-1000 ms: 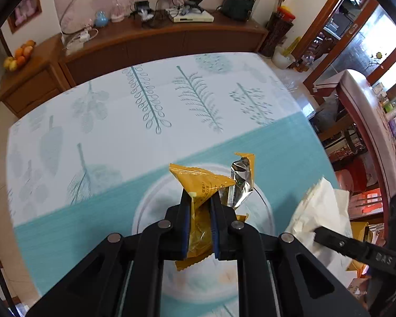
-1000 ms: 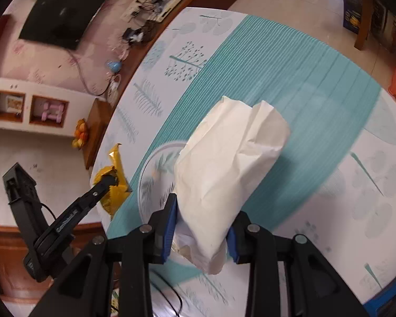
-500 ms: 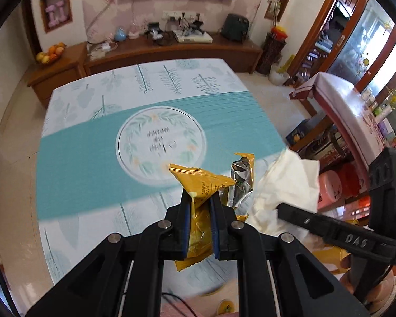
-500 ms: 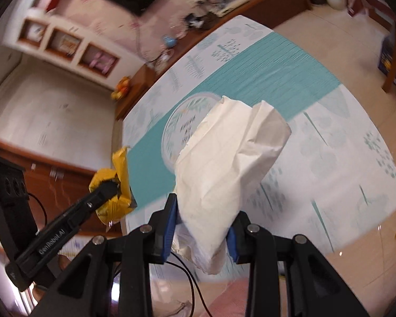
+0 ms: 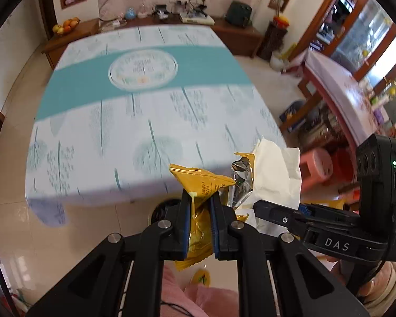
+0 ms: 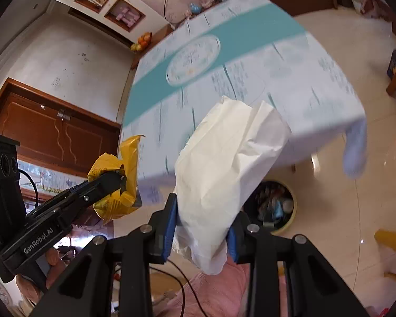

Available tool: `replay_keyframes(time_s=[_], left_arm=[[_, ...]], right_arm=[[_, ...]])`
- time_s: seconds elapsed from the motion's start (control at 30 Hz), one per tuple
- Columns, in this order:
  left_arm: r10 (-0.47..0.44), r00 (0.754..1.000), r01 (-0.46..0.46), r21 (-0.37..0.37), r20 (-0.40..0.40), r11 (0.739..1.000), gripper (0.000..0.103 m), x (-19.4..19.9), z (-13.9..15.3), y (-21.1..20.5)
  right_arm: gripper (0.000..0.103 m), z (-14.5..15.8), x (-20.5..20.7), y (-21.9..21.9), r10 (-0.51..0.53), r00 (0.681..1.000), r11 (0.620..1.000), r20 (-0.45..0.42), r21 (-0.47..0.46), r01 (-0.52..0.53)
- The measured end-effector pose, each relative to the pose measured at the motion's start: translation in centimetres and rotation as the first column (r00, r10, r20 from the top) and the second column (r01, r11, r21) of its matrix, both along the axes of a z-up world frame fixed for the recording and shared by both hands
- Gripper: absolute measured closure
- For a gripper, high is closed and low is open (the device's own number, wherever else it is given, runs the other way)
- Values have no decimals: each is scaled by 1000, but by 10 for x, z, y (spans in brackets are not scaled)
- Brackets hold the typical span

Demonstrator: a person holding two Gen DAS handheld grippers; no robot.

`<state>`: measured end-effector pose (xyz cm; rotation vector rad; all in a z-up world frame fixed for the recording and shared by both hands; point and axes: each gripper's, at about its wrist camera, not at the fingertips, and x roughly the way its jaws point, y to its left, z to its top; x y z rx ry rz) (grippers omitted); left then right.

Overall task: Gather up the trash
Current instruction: 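Carry the yellow bag and white tissue down over the black bin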

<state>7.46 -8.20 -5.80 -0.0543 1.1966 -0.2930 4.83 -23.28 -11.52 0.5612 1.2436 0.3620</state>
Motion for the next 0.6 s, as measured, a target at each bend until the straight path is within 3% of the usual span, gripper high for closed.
replay_keyframes(time_s=[0.13,0.27,0.4,0.6], left_arm=[[-14,998,14,8,-56,1000,92,-23,-34,-7],[-27,992,29,16,-124,999,92,-37,-89,-8],[-44,981,49,25,-188,998,91,-43,-169,-7],[-6,967,21,57,-255,998,90,-30,-311,0]], right_arm=[[71,-42,-29,-3,-26,996,999,-91,24,28],[71,-99,-46,-3,-56,982,998,-183,23,61],[70,-164,-56,0,-91,967,995,-237,6,95],[70,-284,-51,9,-167,937,986,-306,-74,151]])
